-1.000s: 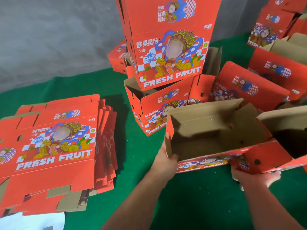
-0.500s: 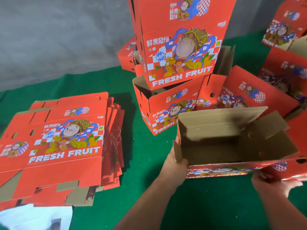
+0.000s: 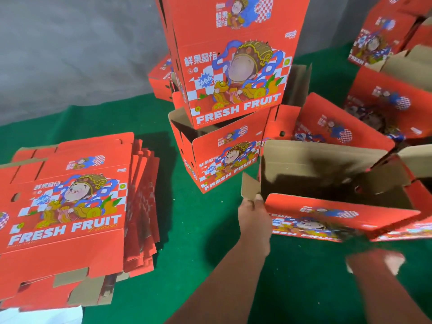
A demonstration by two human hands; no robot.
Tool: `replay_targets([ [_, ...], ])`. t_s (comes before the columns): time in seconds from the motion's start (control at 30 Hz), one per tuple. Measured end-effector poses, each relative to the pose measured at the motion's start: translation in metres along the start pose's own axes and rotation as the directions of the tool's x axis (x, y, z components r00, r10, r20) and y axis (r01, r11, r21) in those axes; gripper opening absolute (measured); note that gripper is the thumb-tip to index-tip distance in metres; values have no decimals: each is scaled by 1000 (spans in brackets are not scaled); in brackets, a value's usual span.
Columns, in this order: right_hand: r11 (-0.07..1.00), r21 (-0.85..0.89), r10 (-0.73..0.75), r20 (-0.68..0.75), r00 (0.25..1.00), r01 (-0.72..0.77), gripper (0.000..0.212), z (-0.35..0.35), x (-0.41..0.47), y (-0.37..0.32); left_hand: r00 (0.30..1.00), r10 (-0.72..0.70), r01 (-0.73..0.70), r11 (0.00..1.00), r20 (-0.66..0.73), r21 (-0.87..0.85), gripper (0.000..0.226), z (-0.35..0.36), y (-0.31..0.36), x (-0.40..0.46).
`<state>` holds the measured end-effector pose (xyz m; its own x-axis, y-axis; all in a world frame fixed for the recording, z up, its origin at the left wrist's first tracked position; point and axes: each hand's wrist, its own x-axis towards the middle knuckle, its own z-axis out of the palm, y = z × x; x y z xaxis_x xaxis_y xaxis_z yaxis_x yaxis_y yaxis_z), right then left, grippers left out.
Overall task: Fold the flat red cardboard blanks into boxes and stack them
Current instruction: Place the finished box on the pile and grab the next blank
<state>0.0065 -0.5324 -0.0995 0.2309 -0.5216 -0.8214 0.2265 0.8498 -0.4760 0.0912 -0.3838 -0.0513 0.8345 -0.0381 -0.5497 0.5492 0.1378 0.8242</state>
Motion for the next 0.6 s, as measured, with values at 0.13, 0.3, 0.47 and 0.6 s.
replay_targets([
  [0.13, 998, -64, 21, 76, 997, -16, 57, 1, 7, 9, 943, -45, -38, 969, 329, 243, 49, 25, -8, -8],
  [0.3, 983, -108, 171, 261, 950, -147, 46, 35, -27, 42, 810, -216, 53, 953, 545, 298, 59, 5, 11, 1],
  [0.47, 924, -93, 383, 230, 894, -372, 63, 52, -10, 22, 821, -158, -118, 893, 549, 434, 66, -10, 21, -20],
  [0.6, 755, -634, 214, -4, 977, -168, 33, 58, -20, 16, 824, -109, -185, 875, 556, 447, 59, -18, 13, -23],
])
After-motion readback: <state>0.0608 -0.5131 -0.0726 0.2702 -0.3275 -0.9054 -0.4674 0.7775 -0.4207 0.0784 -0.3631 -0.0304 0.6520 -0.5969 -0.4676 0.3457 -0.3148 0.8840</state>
